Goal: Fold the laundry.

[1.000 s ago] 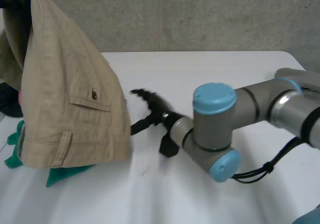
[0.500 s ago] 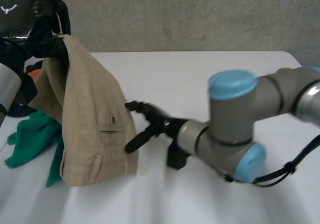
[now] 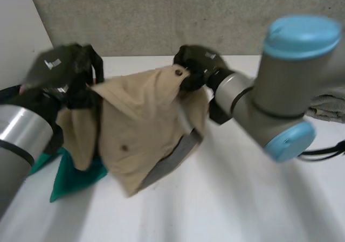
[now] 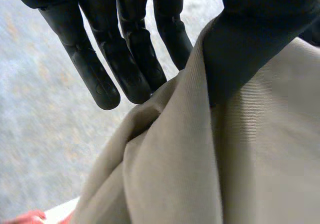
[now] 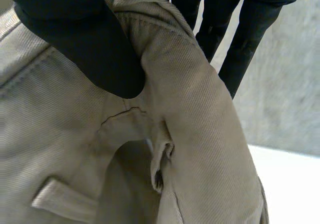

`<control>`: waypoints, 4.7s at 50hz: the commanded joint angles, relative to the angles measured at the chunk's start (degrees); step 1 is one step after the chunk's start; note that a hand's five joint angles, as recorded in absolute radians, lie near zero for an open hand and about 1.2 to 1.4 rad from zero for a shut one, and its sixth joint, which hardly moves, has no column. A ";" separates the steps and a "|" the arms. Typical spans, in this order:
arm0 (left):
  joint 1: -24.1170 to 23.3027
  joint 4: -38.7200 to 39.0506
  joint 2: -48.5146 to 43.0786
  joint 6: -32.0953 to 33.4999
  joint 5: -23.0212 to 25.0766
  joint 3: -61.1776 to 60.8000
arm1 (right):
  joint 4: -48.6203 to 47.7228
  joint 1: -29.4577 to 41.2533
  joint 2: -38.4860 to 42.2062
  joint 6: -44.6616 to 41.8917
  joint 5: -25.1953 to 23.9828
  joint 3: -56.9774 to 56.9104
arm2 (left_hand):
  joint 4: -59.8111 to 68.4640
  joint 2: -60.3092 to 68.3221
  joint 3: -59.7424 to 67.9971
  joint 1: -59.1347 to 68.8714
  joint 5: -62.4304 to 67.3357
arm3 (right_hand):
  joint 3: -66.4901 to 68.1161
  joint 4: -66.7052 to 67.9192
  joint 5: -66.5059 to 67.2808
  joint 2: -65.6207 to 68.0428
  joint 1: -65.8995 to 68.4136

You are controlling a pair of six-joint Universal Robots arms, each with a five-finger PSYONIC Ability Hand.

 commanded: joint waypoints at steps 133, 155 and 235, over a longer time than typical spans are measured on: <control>4.77 -17.72 -4.53 13.50 11.10 -0.31 | 12.96 -16.69 -21.28 -58.57 -3.09 22.49 | -44.71 -44.63 -44.46 -43.47 -40.42 | -51.56 -52.21 -50.52 -51.11 -47.70; 3.80 -1.11 -22.89 18.70 7.32 -6.04 | -24.55 -14.23 -15.84 -54.72 -10.74 52.31 | -40.69 -40.61 -40.44 -39.45 -36.39 | -26.84 -27.49 -25.81 -26.39 -22.98; 6.61 -14.47 6.90 6.14 6.09 31.48 | 7.35 -17.31 -35.44 -39.34 -5.11 4.33 | 11.11 11.20 11.37 12.35 15.41 | 12.23 11.58 13.26 12.67 16.09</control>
